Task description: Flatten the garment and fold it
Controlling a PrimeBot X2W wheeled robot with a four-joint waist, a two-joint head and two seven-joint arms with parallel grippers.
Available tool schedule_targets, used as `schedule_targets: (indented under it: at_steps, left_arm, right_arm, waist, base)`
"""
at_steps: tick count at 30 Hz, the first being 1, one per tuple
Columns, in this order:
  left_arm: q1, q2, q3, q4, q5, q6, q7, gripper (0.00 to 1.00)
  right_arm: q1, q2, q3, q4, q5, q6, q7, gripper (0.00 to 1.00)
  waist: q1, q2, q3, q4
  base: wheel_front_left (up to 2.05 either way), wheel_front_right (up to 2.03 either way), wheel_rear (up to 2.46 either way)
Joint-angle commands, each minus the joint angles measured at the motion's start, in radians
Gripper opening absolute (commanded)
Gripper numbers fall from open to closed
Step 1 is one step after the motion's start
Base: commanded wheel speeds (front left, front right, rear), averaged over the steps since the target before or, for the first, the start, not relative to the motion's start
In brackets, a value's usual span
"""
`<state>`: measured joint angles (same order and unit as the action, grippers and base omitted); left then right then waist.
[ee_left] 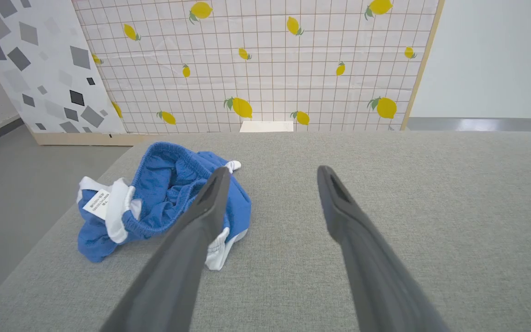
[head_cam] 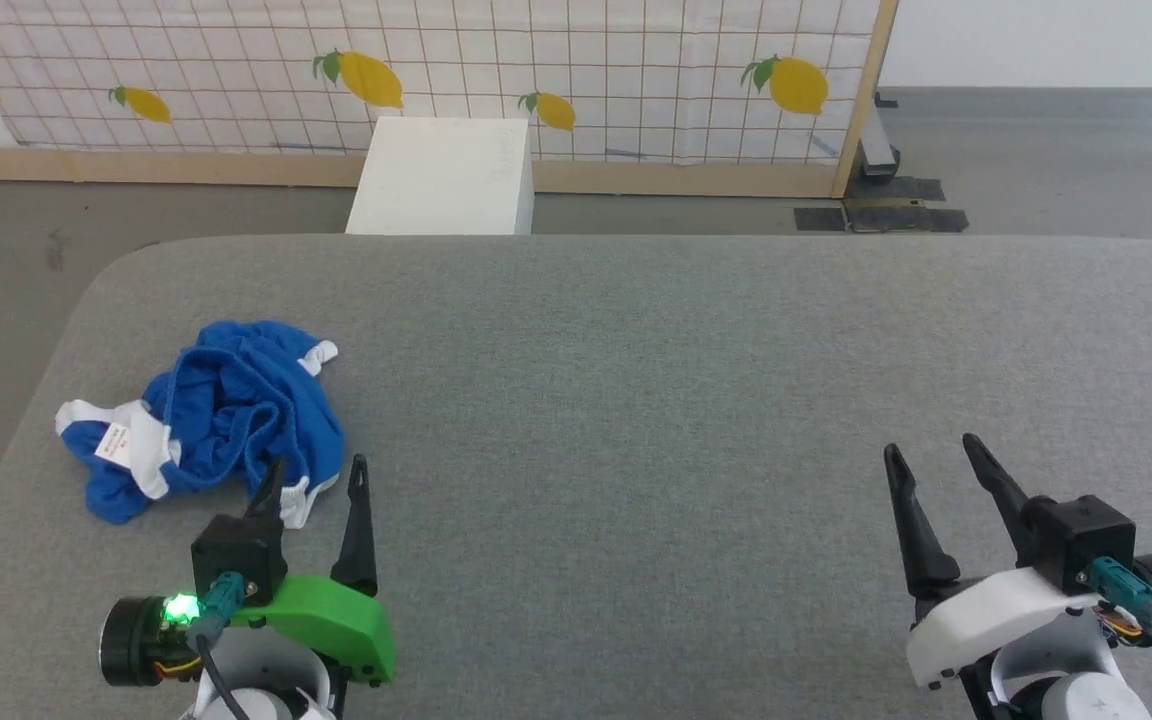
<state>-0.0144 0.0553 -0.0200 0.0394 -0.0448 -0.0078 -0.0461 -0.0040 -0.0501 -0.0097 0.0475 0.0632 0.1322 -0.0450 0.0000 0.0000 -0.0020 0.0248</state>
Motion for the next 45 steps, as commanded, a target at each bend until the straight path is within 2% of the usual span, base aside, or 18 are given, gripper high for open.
schedule_targets:
  at_steps: [1, 24, 45]
  left_arm:
    - [-0.003, -0.001, -0.002, 0.006, -0.012, -0.001, -0.01, 1.0]
    - [0.002, -0.002, -0.001, 0.037, -0.046, -0.002, -0.057, 1.0]
    - [0.006, -0.003, -0.003, 0.065, -0.078, -0.004, -0.1, 1.0]
  right_arm:
    - [0.012, 0.0, -0.002, 0.006, 0.011, 0.0, -0.013, 1.0]
    - [0.021, 0.0, 0.006, 0.058, 0.064, -0.001, -0.06, 1.0]
    - [0.028, 0.0, 0.014, 0.106, 0.11, -0.001, -0.102, 1.0]
  waist:
    - [0.0, 0.0, 0.001, 0.008]
    - [0.0, 0.0, -0.002, 0.11]
    - [0.0, 0.0, -0.005, 0.176]
  base:
    - [0.0, 0.0, 0.0]
    - [0.0, 0.0, 0.0]
    - [0.0, 0.0, 0.0]
